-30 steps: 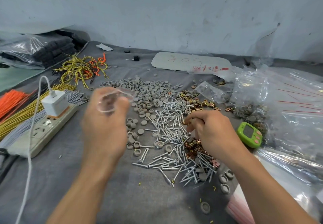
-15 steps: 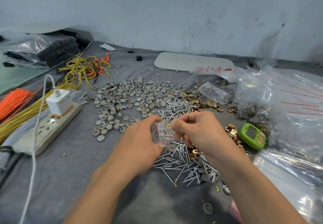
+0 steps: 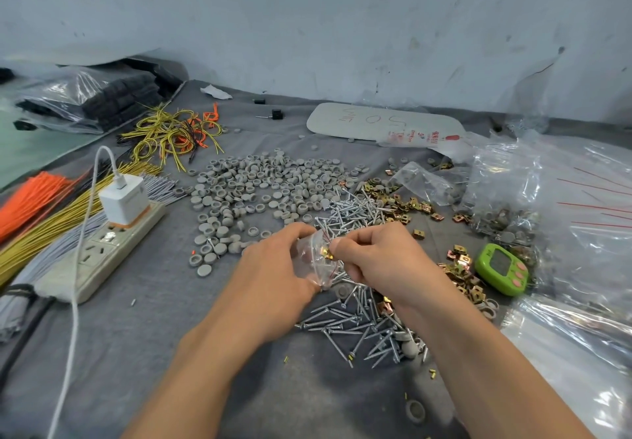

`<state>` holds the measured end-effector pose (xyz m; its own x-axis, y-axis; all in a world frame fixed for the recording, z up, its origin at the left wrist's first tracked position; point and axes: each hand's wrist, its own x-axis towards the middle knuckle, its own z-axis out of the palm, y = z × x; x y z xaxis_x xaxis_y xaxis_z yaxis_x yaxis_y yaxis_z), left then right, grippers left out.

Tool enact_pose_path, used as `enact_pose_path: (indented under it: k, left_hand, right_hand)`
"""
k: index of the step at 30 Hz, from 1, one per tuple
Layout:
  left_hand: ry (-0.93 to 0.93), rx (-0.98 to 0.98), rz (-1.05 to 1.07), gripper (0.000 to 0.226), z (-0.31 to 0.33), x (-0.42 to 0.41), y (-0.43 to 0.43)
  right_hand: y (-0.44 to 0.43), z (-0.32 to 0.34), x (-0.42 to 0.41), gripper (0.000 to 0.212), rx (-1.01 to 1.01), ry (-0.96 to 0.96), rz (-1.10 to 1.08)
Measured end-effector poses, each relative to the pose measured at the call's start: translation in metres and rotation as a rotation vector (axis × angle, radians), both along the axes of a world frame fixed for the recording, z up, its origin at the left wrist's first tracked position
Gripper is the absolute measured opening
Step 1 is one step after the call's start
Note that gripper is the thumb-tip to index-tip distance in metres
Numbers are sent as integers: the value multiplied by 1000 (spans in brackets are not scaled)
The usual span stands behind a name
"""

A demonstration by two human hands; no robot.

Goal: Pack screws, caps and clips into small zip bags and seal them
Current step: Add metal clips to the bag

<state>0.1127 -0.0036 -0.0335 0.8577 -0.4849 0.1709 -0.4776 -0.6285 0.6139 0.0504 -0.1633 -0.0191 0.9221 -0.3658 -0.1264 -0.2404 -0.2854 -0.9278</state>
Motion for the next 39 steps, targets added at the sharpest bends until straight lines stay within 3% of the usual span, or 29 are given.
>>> enact_pose_path:
  k: [7, 9, 11, 13, 16, 19, 23, 27, 35, 39]
  left_hand:
    - [18, 4, -3, 49, 1, 2, 3]
    - [16, -22, -4, 40, 1, 2, 5]
    - [9, -51, -12, 33, 0, 2, 7]
    - [5, -59, -9, 32, 0, 3, 8]
    - [5, -46, 3, 34, 0, 4, 8]
    - [0, -24, -3, 33, 1, 2, 6]
    - [5, 1, -6, 37, 1, 0, 2]
    - [24, 30, 4, 44, 0, -2, -2]
    - [34, 41, -9, 40, 2, -8, -12]
    - [16, 32, -23, 36, 3, -11, -18]
  right_hand:
    - [17, 3, 7, 27, -9, -52, 168]
    - [7, 6, 4, 22, -31, -68, 130]
    - [-12, 8, -1, 19, -164, -74, -24]
    - [-33, 8, -8, 18, -423, -32, -144]
    - [-52, 5, -18, 19, -690, 207, -52]
    - [-56, 0, -22, 27, -779, 361, 75]
    - [-57, -1, -24, 27, -793, 338, 84]
    - [-60, 2, -29, 21, -753, 214, -67]
    - [-39, 7, -32, 13, -303, -113, -94]
    - [-17, 2, -25, 13, -292, -121, -34]
